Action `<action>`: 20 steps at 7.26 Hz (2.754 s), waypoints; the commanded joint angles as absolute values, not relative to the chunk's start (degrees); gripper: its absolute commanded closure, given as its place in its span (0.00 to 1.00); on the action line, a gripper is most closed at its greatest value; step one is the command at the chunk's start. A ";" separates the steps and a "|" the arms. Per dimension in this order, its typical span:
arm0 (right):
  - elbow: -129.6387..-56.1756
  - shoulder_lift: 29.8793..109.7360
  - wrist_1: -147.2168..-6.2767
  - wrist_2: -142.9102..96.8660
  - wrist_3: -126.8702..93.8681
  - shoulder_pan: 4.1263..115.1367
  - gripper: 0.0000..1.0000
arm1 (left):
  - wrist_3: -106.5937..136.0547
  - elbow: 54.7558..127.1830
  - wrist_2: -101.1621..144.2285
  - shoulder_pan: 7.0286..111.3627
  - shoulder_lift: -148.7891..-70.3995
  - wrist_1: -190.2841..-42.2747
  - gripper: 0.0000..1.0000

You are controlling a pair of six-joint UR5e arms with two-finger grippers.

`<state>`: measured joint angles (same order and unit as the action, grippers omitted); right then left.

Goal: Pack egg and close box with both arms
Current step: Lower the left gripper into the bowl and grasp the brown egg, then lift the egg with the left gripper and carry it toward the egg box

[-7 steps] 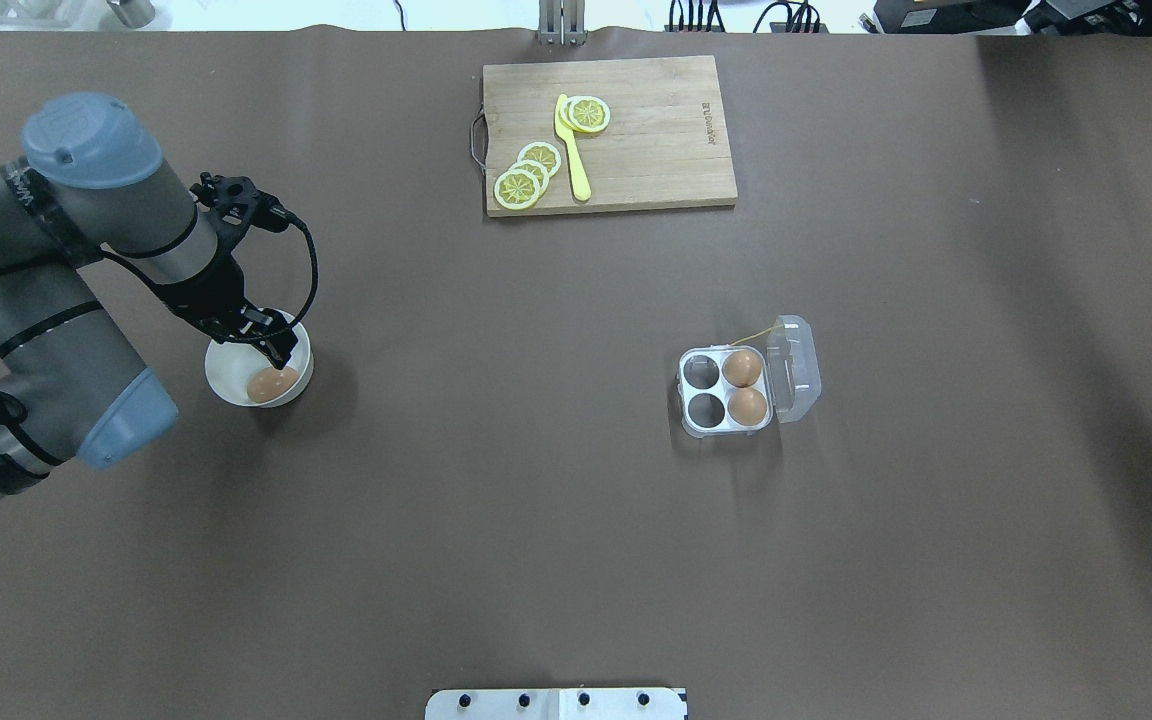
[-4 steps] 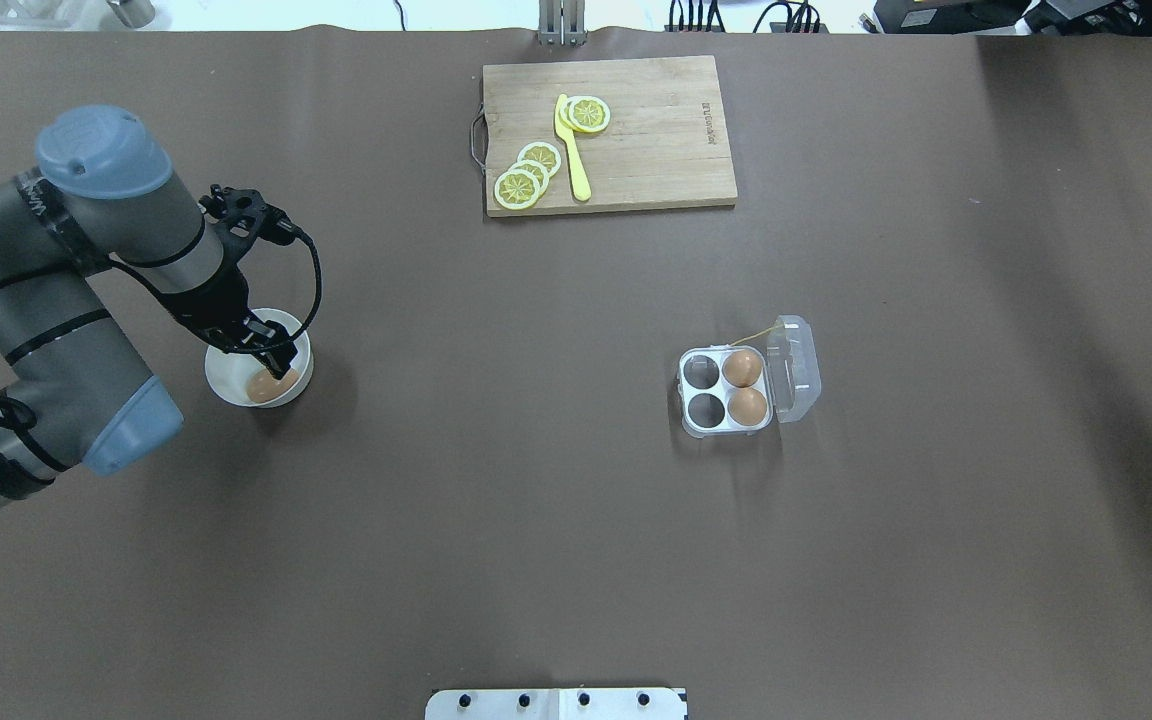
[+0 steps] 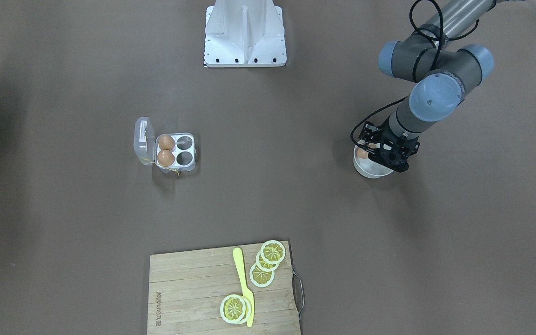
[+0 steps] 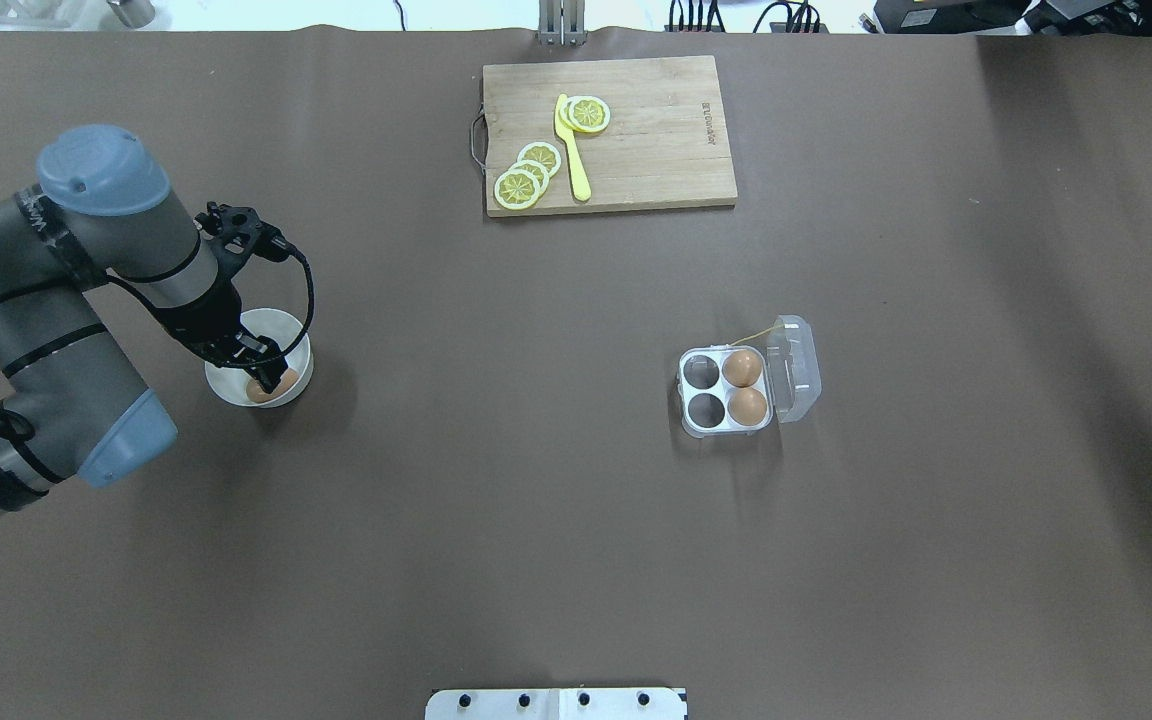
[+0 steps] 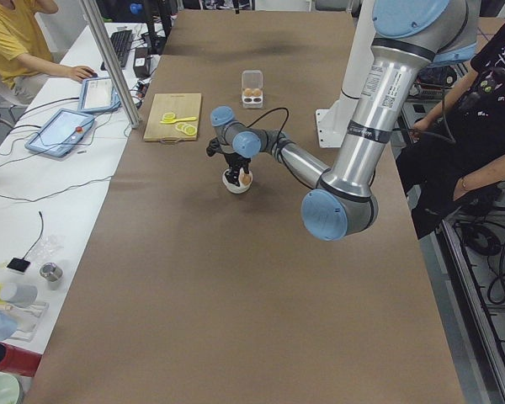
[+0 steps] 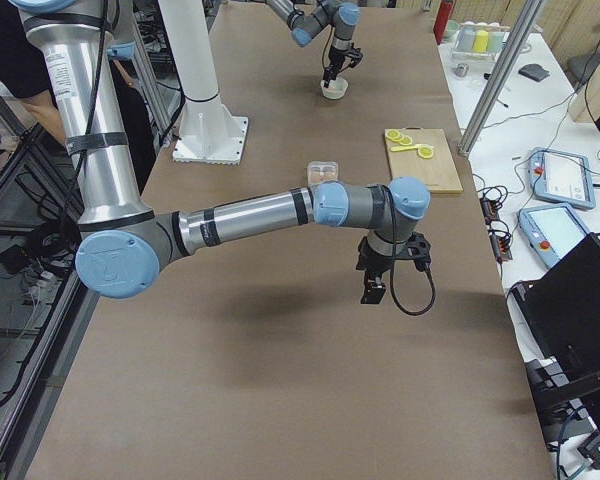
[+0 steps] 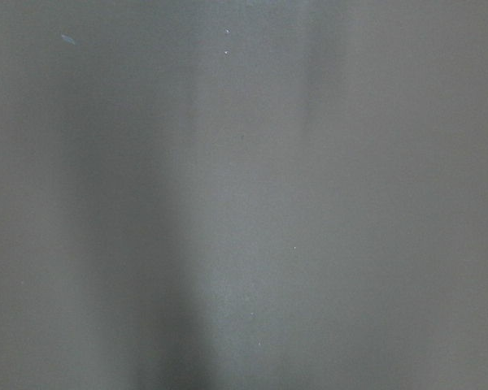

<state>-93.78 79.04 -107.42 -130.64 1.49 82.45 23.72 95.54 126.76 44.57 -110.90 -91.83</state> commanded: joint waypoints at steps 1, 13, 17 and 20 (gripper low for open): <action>-93.78 79.19 -107.32 -130.61 1.49 82.44 0.00 | 23.82 95.54 126.83 43.51 -111.18 -91.85 0.25; -93.52 79.37 -107.14 -130.69 1.49 82.44 0.00 | 23.56 94.04 126.83 42.54 -111.53 -91.67 0.50; -93.52 79.37 -107.14 -130.78 1.41 82.44 0.00 | 23.64 96.93 130.60 45.51 -111.53 -91.05 0.50; -93.52 79.45 -107.23 -131.13 1.41 82.44 0.00 | 25.12 98.26 130.43 47.37 -116.42 -91.67 0.51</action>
